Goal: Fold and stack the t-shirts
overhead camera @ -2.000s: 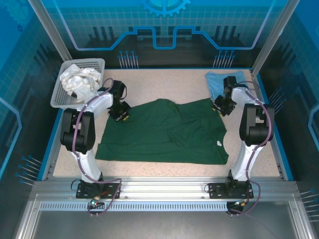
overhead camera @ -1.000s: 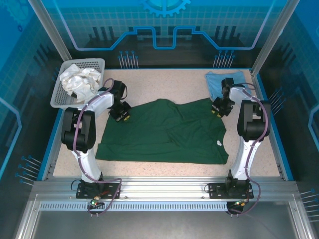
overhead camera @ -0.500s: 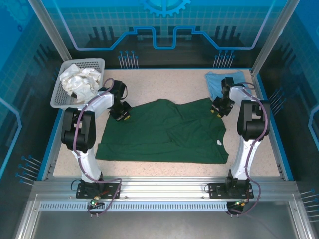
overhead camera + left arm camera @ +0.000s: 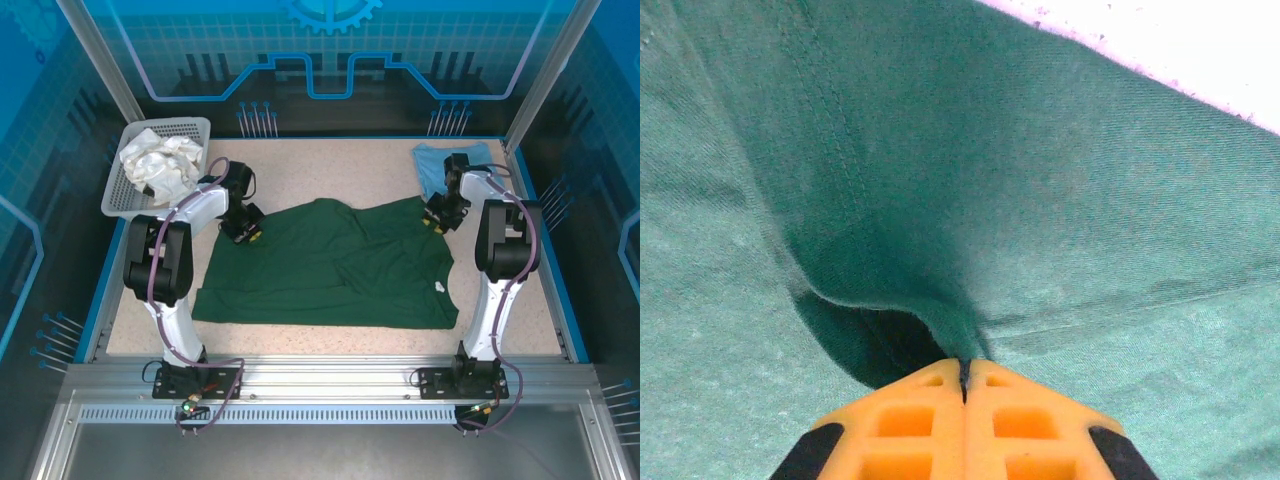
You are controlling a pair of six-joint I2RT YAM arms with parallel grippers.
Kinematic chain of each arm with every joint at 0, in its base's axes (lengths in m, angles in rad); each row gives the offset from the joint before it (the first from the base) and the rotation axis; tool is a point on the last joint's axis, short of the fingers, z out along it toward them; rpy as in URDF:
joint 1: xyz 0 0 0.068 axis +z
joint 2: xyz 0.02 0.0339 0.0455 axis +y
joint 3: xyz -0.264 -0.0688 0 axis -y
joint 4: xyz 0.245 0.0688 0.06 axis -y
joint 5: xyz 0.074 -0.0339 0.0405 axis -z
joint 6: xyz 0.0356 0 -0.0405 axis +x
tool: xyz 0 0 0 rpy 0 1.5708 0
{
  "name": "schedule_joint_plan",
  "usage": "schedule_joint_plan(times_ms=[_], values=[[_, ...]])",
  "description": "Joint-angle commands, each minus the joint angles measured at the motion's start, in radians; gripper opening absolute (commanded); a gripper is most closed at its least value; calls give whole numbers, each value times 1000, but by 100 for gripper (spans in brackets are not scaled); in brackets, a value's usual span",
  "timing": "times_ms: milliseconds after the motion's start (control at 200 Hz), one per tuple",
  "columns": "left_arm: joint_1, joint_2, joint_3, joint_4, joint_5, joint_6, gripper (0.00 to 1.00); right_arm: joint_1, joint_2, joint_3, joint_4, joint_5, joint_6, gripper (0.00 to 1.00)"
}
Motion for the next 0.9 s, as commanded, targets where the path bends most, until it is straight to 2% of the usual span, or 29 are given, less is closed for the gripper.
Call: schedule_joint_plan(times_ms=[0,365,895], values=[[-5,16,8,2,26,24,0,4,35,27,-36,-5,-9,26],[-5,9,36,-14,5,40,0,4,13,32,-44,-21,-26,11],[-15,-17,76,-20,-56,72,0,2,-11,77,-101,-42,-54,11]])
